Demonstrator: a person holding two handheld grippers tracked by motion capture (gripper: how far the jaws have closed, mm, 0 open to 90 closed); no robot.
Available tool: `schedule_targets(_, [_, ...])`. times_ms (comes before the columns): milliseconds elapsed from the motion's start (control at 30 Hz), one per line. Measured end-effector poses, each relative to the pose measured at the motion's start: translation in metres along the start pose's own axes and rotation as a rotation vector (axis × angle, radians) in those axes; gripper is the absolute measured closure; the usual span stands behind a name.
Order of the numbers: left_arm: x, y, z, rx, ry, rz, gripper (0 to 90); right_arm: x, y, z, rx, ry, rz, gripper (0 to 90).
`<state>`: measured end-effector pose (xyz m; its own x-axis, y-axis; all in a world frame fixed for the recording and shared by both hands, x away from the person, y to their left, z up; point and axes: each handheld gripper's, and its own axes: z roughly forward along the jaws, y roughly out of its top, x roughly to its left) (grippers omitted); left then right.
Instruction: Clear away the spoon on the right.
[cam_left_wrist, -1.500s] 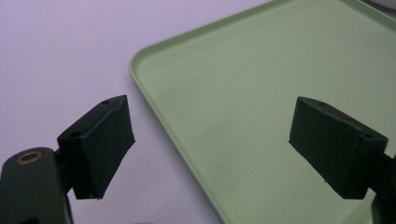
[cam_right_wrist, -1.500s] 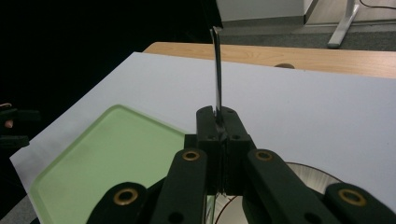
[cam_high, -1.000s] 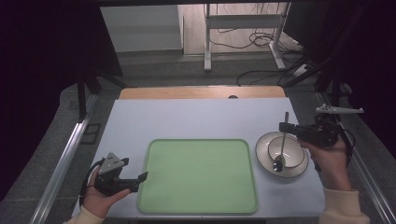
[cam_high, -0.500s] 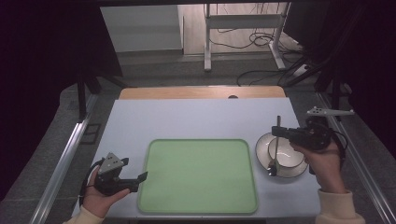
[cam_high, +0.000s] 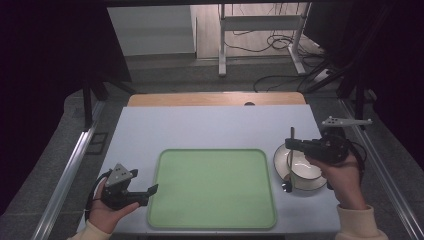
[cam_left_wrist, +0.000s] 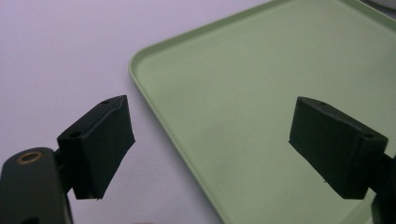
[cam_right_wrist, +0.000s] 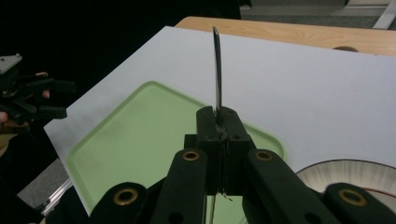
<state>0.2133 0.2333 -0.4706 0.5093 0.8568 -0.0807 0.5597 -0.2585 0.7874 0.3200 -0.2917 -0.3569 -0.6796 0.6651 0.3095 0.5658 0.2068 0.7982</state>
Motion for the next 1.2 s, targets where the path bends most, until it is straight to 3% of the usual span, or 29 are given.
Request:
schedule_targets(400, [0.001, 0.0, 0.0, -0.001, 0.0, -0.001, 13.3, 0.018, -0.002, 0.02, 0.063, 0.021, -0.036, 88.6])
schedule_targets(1200, [0.0, 0.0, 0.0, 0.003, -0.004, 0.004, 13.8, 0.039, -0.006, 0.047, 0.122, 0.056, -0.07, 88.5])
